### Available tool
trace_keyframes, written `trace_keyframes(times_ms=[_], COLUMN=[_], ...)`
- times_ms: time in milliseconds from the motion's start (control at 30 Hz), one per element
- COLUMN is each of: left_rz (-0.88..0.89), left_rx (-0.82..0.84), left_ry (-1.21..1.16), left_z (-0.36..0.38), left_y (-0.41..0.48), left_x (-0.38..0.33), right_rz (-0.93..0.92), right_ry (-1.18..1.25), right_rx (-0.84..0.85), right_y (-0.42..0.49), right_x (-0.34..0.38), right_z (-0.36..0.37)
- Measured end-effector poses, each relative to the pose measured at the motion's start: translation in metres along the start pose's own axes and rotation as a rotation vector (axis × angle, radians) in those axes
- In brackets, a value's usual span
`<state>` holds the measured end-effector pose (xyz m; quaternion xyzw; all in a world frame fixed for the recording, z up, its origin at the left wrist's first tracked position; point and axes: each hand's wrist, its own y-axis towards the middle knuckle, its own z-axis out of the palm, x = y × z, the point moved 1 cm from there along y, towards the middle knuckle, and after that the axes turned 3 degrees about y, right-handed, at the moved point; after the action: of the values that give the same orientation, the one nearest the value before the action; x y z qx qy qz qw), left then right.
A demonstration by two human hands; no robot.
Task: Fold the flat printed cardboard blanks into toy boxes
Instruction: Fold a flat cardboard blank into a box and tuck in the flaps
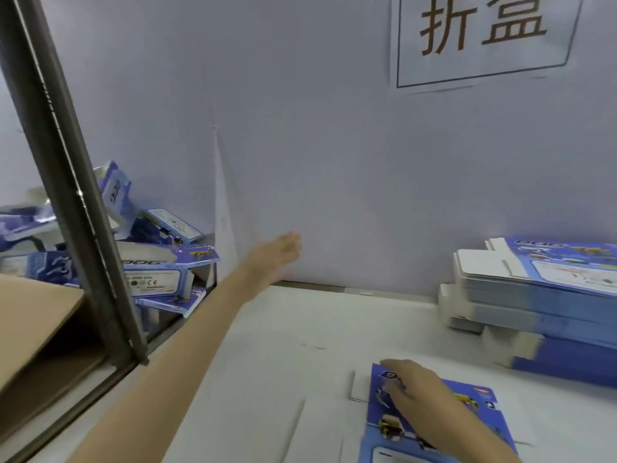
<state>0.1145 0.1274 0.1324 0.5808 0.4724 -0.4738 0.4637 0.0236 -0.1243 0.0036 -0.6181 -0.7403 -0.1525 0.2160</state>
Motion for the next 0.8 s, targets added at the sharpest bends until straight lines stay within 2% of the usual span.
trace_keyframes(times_ms=[100,167,233,333,400,467,633,800], left_rz=[0.014,0.019,0.002,0.02,0.015,0.012,0.103,0.077], left_rx=[0.393,0.529,0.543,0.377,0.348,0.352,0.405,0.455], left_ry=[0.781,1.028,1.012,0.975,0.944,0.965,1.132,1.241], left_z=[0.056,0.088,0.112,0.125,0.126,0.126,0.128,0.133], left_y=[-0.018,-0.032,-0.041,-0.044,-0.04,-0.036,-0.034,-0.029], left_x=[0.064,0.096,0.117,0.132,0.135,0.133,0.126,0.121], right_rz=[0.077,0.103,0.097,0.071,0.076,0.071,0.017,0.081], right_ry=[-0.22,-0.261,-0.274,-0.257,-0.256,-0.247,-0.187,-0.259], right_rx=[0.019,0.065,0.067,0.025,0.044,0.054,-0.041,-0.007], right_y=[-0.002,-0.002,-0.003,0.0,0.0,0.001,0.004,0.003], right_x=[-0.015,-0.022,-0.023,-0.026,-0.029,-0.031,-0.03,-0.039], right_z=[-0.006,-0.006,-0.007,-0.006,-0.004,-0.002,-0.005,0.001])
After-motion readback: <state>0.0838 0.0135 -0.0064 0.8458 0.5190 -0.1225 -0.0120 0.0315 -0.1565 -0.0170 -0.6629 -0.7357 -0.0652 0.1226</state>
